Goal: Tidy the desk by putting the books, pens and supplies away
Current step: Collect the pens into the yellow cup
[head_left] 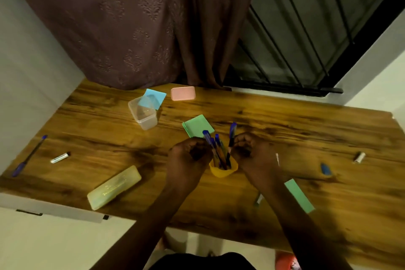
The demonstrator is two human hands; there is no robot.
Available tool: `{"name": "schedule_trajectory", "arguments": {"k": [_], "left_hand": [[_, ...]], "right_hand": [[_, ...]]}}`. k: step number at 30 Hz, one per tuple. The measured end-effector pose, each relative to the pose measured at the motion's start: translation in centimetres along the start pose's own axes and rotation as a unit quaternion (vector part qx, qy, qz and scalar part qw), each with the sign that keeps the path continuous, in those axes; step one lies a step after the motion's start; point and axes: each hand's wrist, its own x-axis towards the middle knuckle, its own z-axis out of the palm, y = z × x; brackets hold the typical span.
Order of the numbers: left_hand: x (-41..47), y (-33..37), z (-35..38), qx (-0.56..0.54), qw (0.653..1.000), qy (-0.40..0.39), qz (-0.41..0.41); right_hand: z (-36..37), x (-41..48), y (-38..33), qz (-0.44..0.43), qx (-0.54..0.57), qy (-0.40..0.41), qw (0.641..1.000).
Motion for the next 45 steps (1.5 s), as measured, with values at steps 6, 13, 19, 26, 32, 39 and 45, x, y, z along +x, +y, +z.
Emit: {"name": "schedule_trajectory", "arguments": {"k": [6, 13, 19, 26, 32, 39, 45], "left_hand": [[0.5, -2.6, 1.4, 0.097, 0.995, 0.003, -0.022], [0.7, -3.4, 1.8, 0.159, 0.986, 0.004, -0.050], [0.4, -3.0, -0.6, 0.136, 0.989, 0.030, -0.057], [0.4, -3.7, -8.8, 0.135, 0.984, 0.118, -0.021], [0.5, -6.6, -18.5, 0.124, 0.972, 0.191, -0.051], [-0.6, -10.7, -29.6, 0.129, 0.947, 0.271, -0.114], [-2.2, -13.3, -36.7, 0.111, 0.920, 0.341, -0.158]], "right_hand": [[2.8, 0.0, 1.0, -0.045, -0.112, -0.058, 0.991], [3.8, 0.5, 1.3, -0.034, -0.193, -0.093, 0.976], [3.0, 0.3, 0.2, -0.046, -0.157, -0.055, 0.985], [5.3, -0.3, -5.2, -0.140, -0.084, 0.015, 0.987], [13.8, 0.4, -9.7, -0.176, -0.048, -0.054, 0.982], [25.6, 2.2, -16.1, -0.216, -0.046, -0.199, 0.955], [36.7, 3.9, -21.2, -0.300, -0.149, -0.284, 0.898]]}}
